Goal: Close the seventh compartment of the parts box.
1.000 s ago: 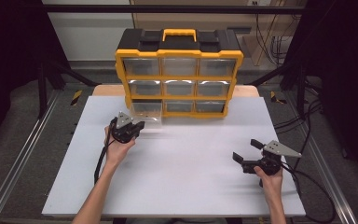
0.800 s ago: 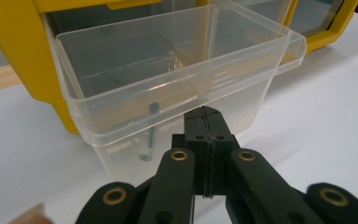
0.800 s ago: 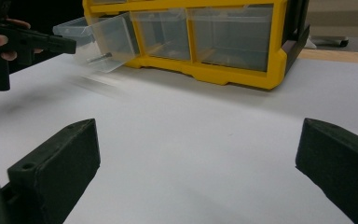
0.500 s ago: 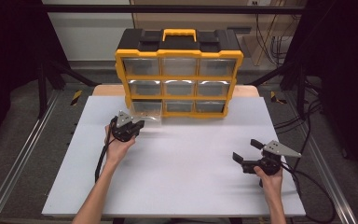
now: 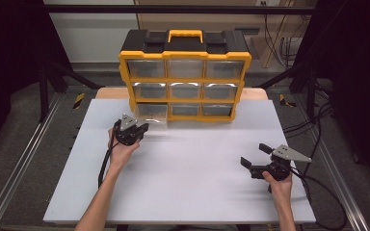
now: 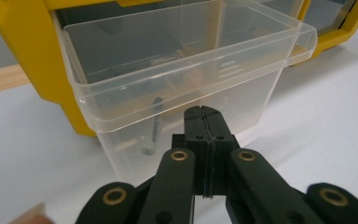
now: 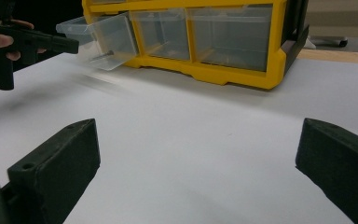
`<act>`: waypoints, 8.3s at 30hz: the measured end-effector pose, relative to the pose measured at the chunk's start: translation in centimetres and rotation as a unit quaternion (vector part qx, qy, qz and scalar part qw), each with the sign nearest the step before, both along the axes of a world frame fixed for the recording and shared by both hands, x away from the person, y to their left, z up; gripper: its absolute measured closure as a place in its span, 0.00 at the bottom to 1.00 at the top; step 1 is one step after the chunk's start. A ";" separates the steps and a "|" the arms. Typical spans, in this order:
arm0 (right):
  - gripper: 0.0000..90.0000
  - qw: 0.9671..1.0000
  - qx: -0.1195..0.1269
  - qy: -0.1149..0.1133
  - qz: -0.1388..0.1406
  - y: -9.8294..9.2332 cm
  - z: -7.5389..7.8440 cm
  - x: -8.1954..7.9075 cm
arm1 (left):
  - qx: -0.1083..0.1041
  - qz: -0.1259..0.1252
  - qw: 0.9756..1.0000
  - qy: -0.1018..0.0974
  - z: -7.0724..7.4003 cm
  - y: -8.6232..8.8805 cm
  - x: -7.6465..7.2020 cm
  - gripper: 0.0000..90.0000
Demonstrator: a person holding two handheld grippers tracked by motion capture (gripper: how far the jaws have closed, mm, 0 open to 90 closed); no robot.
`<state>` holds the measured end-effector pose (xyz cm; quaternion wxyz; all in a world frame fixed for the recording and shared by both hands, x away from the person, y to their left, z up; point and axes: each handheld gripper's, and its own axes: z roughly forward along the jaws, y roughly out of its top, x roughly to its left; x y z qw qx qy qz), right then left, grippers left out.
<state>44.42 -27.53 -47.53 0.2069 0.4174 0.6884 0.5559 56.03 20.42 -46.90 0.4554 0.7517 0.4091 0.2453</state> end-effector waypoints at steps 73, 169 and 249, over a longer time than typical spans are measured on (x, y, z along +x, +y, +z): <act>0.00 1.000 -0.001 0.002 0.001 0.1 -0.1 0.0 | 0.014 0.017 1.000 0.009 0.0 -0.6 3.1 0.99; 0.00 1.000 0.002 0.002 -0.001 -0.1 0.0 0.0 | 0.035 0.032 0.999 -0.005 -0.7 -1.4 6.6 0.99; 0.00 1.000 0.008 -0.008 -0.011 -0.5 0.3 -0.1 | -0.107 -0.076 0.991 -0.009 1.2 0.7 -4.7 0.06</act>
